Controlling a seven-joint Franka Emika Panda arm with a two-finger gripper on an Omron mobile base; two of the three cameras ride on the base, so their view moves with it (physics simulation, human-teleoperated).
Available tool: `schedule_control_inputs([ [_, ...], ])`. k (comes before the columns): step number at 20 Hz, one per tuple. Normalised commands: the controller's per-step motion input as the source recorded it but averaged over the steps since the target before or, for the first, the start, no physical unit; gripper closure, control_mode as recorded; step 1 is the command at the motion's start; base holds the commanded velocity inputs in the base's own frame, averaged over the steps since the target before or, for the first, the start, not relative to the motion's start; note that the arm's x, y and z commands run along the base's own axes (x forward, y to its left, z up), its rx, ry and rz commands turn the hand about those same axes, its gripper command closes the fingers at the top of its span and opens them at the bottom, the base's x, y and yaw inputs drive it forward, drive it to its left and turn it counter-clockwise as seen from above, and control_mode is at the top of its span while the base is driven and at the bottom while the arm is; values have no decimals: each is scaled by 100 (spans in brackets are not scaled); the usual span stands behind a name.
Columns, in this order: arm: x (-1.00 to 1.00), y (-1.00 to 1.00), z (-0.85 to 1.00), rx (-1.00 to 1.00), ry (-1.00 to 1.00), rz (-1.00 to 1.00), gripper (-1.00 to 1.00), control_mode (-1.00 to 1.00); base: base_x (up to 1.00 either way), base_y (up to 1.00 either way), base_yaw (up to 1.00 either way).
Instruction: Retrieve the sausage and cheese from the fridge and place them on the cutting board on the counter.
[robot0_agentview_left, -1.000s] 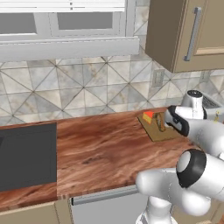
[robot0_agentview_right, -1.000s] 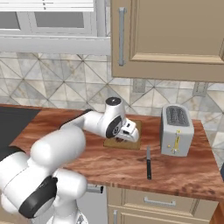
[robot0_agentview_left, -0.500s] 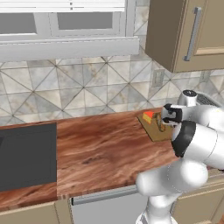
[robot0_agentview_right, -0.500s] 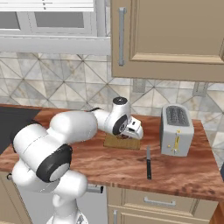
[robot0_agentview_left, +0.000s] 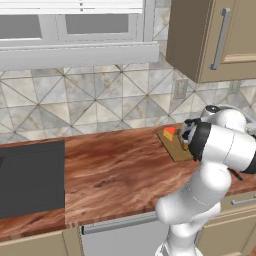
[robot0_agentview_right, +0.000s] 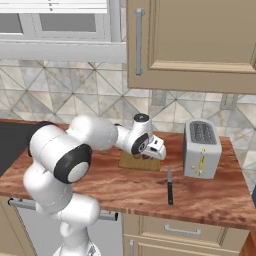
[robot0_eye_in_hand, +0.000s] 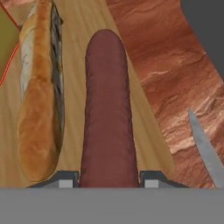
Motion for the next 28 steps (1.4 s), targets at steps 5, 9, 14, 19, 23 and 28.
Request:
schedule_control_inputs([
  [5,13,0,-18,0,0,0,100,-100,0,0,0],
  [9,14,0,-18,0,0,0,100,-100,0,0,0],
  [14,26,0,-13,0,0,0,-100,-100,0,0,0],
  [19,16,0,-7,0,0,0,-100,-100,0,0,0],
  [23,-8,0,11,1,0,0,-100,-100,0,0,0],
  [28,-38,0,47,2,-1,2,-100,-100,0,0,0],
])
